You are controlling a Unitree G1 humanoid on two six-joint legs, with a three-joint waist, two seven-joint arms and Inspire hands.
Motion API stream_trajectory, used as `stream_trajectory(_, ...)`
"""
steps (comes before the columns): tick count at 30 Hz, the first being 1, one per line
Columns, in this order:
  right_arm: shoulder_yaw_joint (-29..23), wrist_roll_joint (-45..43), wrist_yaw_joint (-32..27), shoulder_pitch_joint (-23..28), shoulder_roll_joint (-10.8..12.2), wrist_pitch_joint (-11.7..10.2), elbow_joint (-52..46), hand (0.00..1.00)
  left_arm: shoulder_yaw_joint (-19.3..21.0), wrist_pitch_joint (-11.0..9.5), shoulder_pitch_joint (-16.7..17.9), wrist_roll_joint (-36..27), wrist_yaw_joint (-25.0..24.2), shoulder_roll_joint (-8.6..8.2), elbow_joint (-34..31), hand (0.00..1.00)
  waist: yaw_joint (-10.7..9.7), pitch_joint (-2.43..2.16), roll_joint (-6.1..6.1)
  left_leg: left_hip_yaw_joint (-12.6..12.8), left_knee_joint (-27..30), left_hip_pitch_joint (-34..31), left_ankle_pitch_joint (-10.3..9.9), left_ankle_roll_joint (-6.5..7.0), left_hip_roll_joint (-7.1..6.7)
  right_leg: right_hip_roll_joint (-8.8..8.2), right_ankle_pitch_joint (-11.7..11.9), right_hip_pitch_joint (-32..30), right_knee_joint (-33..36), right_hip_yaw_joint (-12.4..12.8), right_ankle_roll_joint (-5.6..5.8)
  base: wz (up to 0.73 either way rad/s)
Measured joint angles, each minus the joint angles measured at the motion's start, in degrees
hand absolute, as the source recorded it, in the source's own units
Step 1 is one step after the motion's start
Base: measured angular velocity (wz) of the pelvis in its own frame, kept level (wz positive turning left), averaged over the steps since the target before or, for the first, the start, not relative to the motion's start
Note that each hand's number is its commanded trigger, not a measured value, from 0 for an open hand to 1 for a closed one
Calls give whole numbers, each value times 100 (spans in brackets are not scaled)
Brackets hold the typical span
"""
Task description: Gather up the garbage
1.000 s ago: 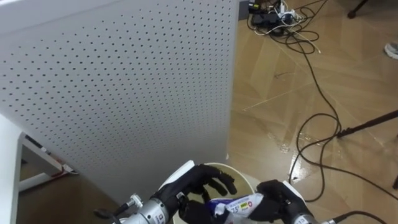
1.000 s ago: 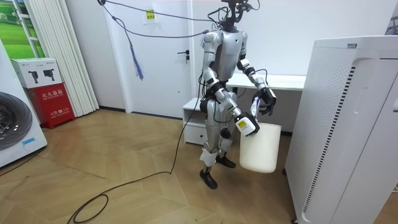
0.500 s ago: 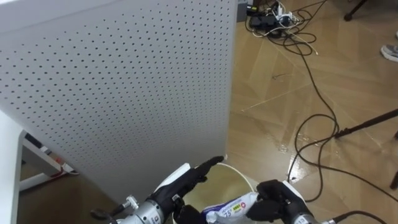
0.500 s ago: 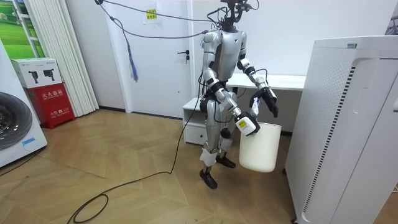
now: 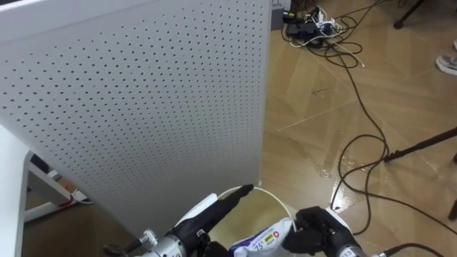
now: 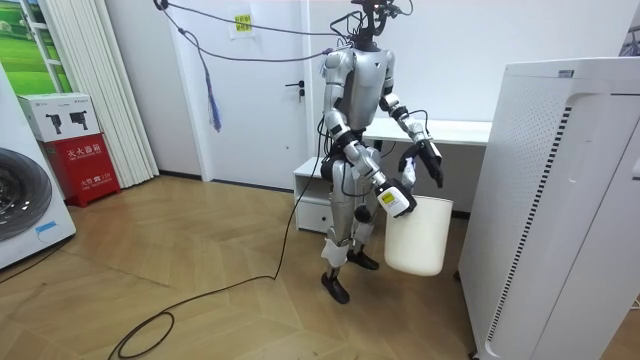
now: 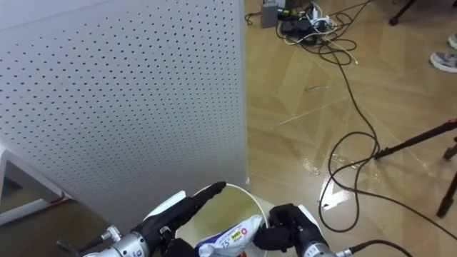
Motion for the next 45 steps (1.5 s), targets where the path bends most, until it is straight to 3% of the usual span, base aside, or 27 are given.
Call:
stream_trajectory(6,-1,-7,40,55,-65,0,0,100,121,8,18,1,-140,190,-30,0,4,-9,-14,7,12,-4,0,0,-1,-1,0,2,-1,16,1,0)
stream_trajectory(10,0,-28,78,158,-118,0,32,100,144,8,104,3,-176,341,-126,0,23,-38,-29,6,12,35,0,0,-2,-1,0,39,-2,17,1,0)
stream_trajectory(19,-7,-25,184,328,-395,0,32,100,355,7,368,5,-327,408,-186,0,20,-57,-45,3,14,178,0,0,-1,0,0,178,-3,13,0,0)
stream_trajectory(26,-14,4,192,550,-461,-56,31,100,497,7,429,-21,-470,440,-323,0,16,-82,-43,-22,8,306,0,0,-4,-2,-1,334,-31,-14,2,1)
stream_trajectory(28,-18,30,191,693,-475,-66,30,100,519,6,560,-21,-550,472,-535,0,0,-118,-48,-65,13,305,0,0,-5,0,-1,377,-64,-52,2,9)
stream_trajectory(33,-75,11,197,1010,-488,-66,15,100,642,8,1097,-18,-566,472,-698,0,-14,-157,-37,-64,-83,506,0,0,-6,16,-9,589,-163,-74,15,2)
stream_trajectory(39,-302,12,159,1508,-461,-72,160,100,847,112,1726,-19,-466,408,-335,0,-21,-145,-67,-80,-241,788,0,-1,-7,48,-21,891,-359,-138,35,4)
stream_trajectory(44,-306,82,157,1659,-433,-112,760,100,951,112,1905,-181,-80,290,598,0,2,-95,-191,-85,-305,923,-1,-1,-5,85,-35,1034,-456,-99,49,-1)
stream_trajectory(45,-368,161,124,1673,-402,-111,984,100,1039,112,1950,-252,36,224,933,0,-6,-111,-194,-86,-352,993,-1,-2,-2,101,-34,1124,-526,-122,49,8)
